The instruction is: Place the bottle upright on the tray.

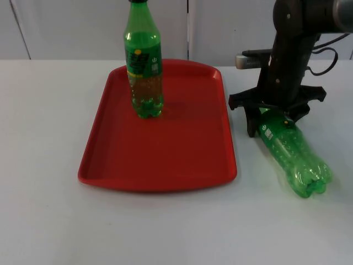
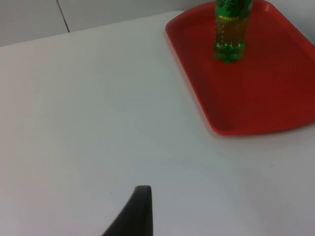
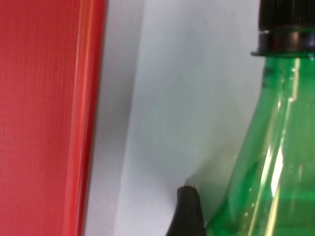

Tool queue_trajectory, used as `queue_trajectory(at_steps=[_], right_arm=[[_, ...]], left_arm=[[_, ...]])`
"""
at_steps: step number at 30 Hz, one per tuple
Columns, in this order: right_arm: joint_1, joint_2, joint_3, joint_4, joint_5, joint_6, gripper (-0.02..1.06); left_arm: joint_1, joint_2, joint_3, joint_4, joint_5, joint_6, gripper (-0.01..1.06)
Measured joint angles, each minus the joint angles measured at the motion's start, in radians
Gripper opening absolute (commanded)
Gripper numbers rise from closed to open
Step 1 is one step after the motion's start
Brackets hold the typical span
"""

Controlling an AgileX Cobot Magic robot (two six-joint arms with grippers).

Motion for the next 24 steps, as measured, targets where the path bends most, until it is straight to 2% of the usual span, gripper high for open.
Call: queue_trajectory(at_steps=[9,24], right_arm=[[0.000,-0.008,0.000,0.004,0.015,-0.006,0.00],[-0.013,-0.165,0.002,0.030,0.071,-0.137,0.00]], left_arm=[[0.000,0.000,0.000,0.000,0.000,0.000,1.02],[0.000,0.000,0.000,0.000,0.000,0.000,1.02]])
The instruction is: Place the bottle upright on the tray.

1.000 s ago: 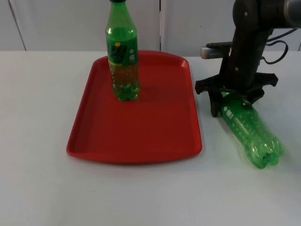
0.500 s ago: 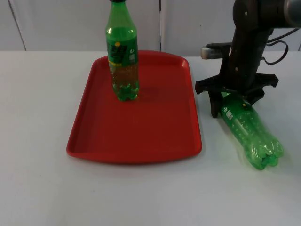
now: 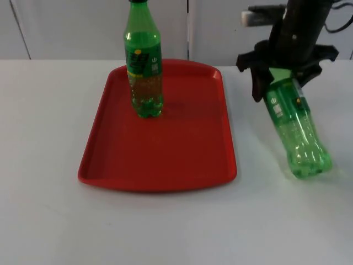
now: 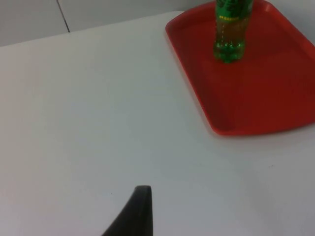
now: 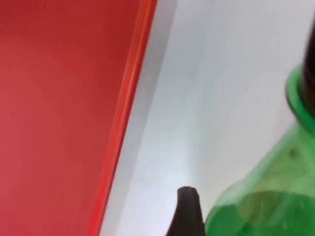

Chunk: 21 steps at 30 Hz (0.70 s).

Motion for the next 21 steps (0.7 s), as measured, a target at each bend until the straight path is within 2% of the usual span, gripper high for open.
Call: queue_trajectory(at_steps=[12,18,21], right_arm=[[-0.006,-0.090,0.000,0.016,0.027,-0.087,0.00],[-0.007,-0.201,0.000,0.074,-0.006,-0.160,0.00],[-0.007,-0.269,0.000,0.132,-0.008,-0.230,0.00]], left_arm=[[0.000,0.000,0.000,0.000,0.000,0.000,1.02],[0.000,0.000,0.000,0.000,0.000,0.000,1.02],[0.000,0.000,0.000,0.000,0.002,0.000,1.02]])
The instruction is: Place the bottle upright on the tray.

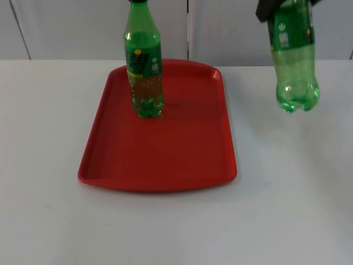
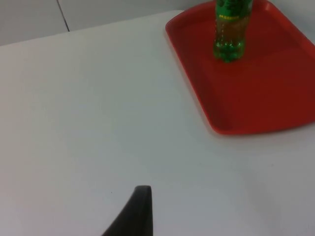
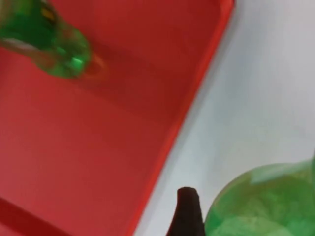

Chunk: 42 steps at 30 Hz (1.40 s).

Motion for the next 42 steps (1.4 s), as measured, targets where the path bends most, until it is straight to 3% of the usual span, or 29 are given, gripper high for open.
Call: queue_trajectory(at_steps=[8,13,17,21,22,27,28,32,33,35,40,42], right_arm=[[0.048,-0.080,0.002,0.052,-0.040,-0.105,0.00],[0.127,-0.134,0.065,0.106,-0.144,-0.193,0.00],[0.180,-0.161,0.150,0.211,-0.245,-0.304,0.00],[0.221,-0.182,0.310,0.390,-0.408,-0.531,0.00],[0.221,-0.182,0.310,0.390,-0.408,-0.531,0.00],[0.238,-0.183,0.493,0.680,-0.558,-0.912,0.00],[0.238,-0.183,0.493,0.680,-0.558,-0.912,0.00],[0.238,-0.183,0.615,0.977,-0.599,-1.256,0.00],[0.238,-0.183,0.615,0.977,-0.599,-1.256,0.00],[0.238,-0.177,0.643,1.081,-0.610,-1.376,0.00],[0.238,-0.132,0.651,1.177,-0.623,-1.527,0.00],[0.238,-0.100,0.651,1.258,-0.628,-1.607,0.00]], left_arm=[[0.000,0.000,0.000,0.000,0.000,0.000,1.02],[0.000,0.000,0.000,0.000,0.000,0.000,1.02],[0.000,0.000,0.000,0.000,0.000,0.000,1.02],[0.000,0.000,0.000,0.000,0.000,0.000,1.02],[0.000,0.000,0.000,0.000,0.000,0.000,1.02],[0.000,0.000,0.000,0.000,0.000,0.000,1.02],[0.000,0.000,0.000,0.000,0.000,0.000,1.02],[0.000,0.000,0.000,0.000,0.000,0.000,1.02],[0.000,0.000,0.000,0.000,0.000,0.000,1.02],[0.000,0.000,0.000,0.000,0.000,0.000,1.02],[0.000,0.000,0.000,0.000,0.000,0.000,1.02],[0.000,0.000,0.000,0.000,0.000,0.000,1.02]])
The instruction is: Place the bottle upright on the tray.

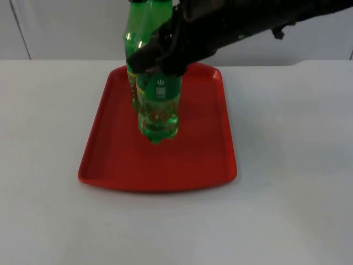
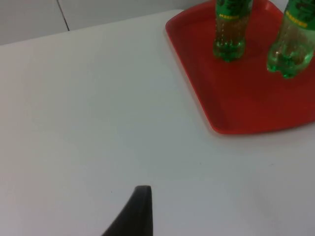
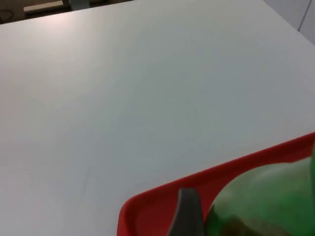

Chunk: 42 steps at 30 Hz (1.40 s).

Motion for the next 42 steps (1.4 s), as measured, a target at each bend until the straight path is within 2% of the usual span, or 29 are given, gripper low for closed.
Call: queue_trajectory(at_steps=[1,5,9,19,33,34,37,38,41,42], right_arm=[[0.000,0.000,0.000,0.000,0.000,0.000,0.00],[0.000,0.060,0.001,0.185,-0.005,-0.163,0.00],[0.000,0.126,-0.030,0.254,-0.006,-0.211,0.00],[0.000,0.255,-0.166,0.280,-0.010,-0.155,0.00],[0.000,0.266,-0.184,0.220,-0.009,-0.110,0.00],[0.000,0.266,-0.184,0.220,-0.009,-0.109,0.01],[0.000,0.266,-0.184,0.218,-0.006,-0.109,0.15],[0.000,0.266,-0.184,0.216,-0.006,-0.109,0.15],[0.000,0.266,-0.184,0.212,-0.006,-0.107,0.39],[0.000,0.266,-0.184,0.212,-0.005,-0.107,0.39]], left_arm=[[0.000,0.000,0.000,0.000,0.000,0.000,1.02],[0.000,0.000,0.000,0.000,0.000,0.000,1.02],[0.000,0.000,0.000,0.000,0.000,0.000,1.02],[0.000,0.000,0.000,0.000,0.000,0.000,1.02],[0.000,0.000,0.000,0.000,0.000,0.000,1.02],[0.000,0.000,0.000,0.000,0.000,0.000,1.02],[0.000,0.000,0.000,0.000,0.000,0.000,1.02],[0.000,0.000,0.000,0.000,0.000,0.000,1.02],[0.000,0.000,0.000,0.000,0.000,0.000,1.02],[0.000,0.000,0.000,0.000,0.000,0.000,1.02]])
